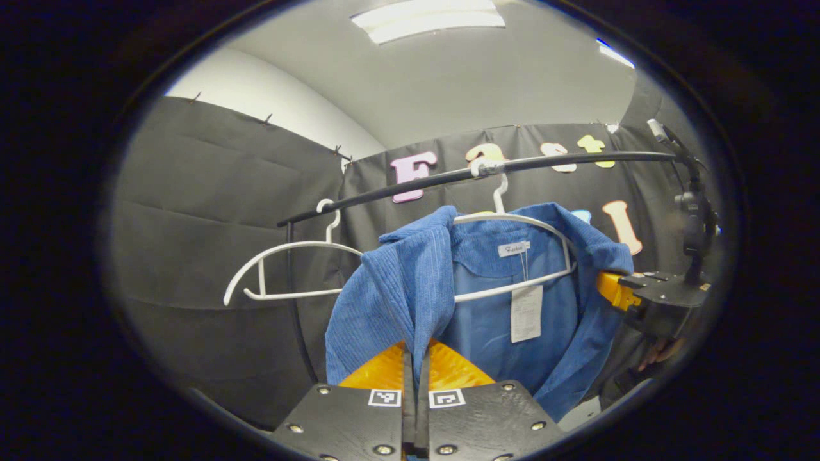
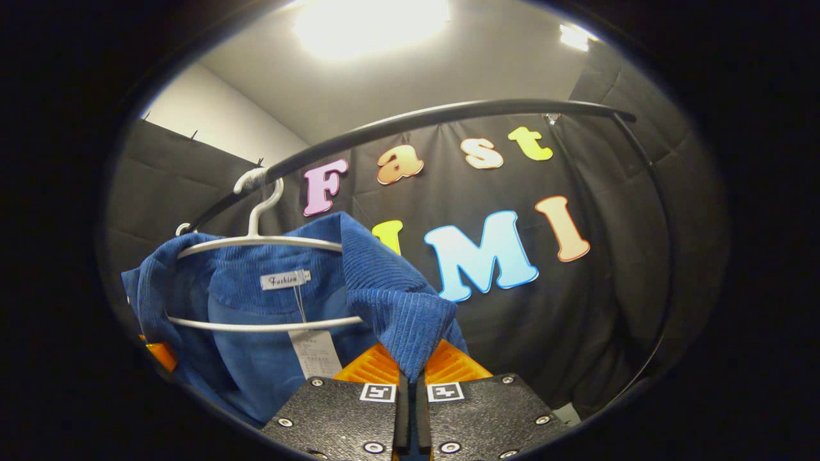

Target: Grasp the clothes on the hanger with both hands and then place them into the laundry hamper below.

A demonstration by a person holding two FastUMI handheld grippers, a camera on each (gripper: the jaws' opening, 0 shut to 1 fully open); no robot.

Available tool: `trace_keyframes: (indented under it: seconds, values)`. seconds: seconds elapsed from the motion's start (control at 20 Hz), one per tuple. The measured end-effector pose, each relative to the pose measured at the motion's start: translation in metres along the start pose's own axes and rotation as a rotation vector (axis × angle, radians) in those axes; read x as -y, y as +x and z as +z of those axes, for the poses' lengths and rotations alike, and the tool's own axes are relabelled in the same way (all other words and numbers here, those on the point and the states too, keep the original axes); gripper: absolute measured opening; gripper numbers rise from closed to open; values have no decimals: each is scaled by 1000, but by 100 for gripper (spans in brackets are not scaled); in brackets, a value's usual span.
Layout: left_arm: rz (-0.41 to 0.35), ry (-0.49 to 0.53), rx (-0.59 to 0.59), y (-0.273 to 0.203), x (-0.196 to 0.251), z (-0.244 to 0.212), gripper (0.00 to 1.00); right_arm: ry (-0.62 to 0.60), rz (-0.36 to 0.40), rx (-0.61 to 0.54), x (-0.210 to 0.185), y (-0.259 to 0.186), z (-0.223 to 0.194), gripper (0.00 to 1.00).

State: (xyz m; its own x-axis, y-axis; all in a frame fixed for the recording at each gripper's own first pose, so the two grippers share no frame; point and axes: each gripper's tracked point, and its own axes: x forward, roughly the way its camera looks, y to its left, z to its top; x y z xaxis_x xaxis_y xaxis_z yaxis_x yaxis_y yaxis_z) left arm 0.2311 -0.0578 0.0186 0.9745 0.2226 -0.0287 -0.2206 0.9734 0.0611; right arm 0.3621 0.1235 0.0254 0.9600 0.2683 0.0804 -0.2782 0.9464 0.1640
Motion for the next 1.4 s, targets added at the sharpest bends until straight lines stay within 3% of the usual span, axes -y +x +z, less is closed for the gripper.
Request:
trace_keyframes:
  seconds: [0.15, 0.4, 0.75, 1.15, 1.4]
  values:
    - [-31, -15, 18, 2, -10, 19, 3, -22, -26, 32, 3, -2, 24, 4]
    - [-65, -40, 42, -7, -28, 46, 1, -72, -45, 102, -2, -1, 54, 4]
    - [-49, -15, 152, -2, -75, 108, 3, -112, -75, 178, 5, 26, 89, 4]
    - [-40, 52, 208, 28, -105, 130, 1, -219, -124, 210, 35, 70, 83, 4]
    - [-52, 76, 195, 54, -116, 118, 0, -211, -169, 151, 62, 102, 57, 4]
